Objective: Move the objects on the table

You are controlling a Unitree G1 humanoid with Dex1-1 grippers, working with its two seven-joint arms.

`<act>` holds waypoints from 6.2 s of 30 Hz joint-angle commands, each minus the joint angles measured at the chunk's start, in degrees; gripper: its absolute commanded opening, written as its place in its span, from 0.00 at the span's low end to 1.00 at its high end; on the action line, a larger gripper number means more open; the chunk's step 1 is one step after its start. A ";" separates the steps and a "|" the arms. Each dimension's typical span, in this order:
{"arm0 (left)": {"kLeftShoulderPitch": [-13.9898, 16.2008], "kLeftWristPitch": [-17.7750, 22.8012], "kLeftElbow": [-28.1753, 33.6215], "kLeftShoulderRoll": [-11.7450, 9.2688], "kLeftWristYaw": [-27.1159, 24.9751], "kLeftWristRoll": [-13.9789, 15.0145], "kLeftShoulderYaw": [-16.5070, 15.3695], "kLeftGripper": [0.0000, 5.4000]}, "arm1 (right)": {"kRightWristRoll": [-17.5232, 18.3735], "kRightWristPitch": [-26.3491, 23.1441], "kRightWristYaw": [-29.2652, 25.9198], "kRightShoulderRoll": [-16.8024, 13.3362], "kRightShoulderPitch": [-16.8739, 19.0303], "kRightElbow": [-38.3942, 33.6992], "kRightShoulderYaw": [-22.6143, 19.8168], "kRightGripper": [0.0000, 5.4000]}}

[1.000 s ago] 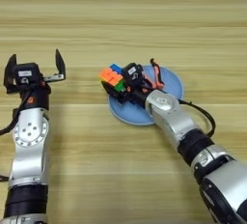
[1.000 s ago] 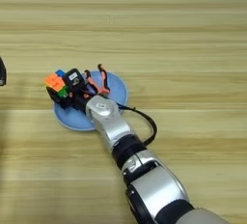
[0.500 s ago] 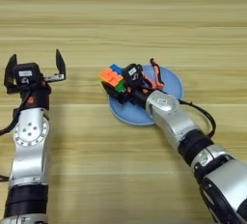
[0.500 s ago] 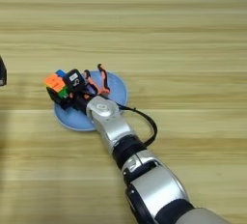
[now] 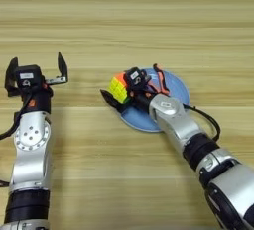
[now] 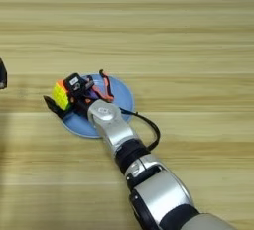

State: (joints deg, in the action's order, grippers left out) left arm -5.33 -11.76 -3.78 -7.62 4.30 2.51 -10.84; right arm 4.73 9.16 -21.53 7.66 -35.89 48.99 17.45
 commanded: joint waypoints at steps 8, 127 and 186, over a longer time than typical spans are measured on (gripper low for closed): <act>-0.31 0.82 -1.00 -0.08 -0.13 -0.86 0.43 1.00 | -0.20 -1.08 0.96 8.79 -3.10 -6.88 1.29 1.00; -0.79 -4.95 -10.79 -10.09 -36.78 -0.26 19.30 1.00 | 6.94 -1.01 12.85 -19.55 7.24 -15.94 -32.97 1.00; -11.48 -8.23 -25.85 -6.00 -37.39 -0.53 20.75 0.80 | 7.05 -1.85 13.98 -18.68 9.79 -19.87 -32.94 1.00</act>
State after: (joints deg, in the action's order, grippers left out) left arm -16.08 -19.51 -29.37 -13.98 -33.25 2.57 10.24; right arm 11.38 7.99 -7.86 -11.16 -26.49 29.53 -15.46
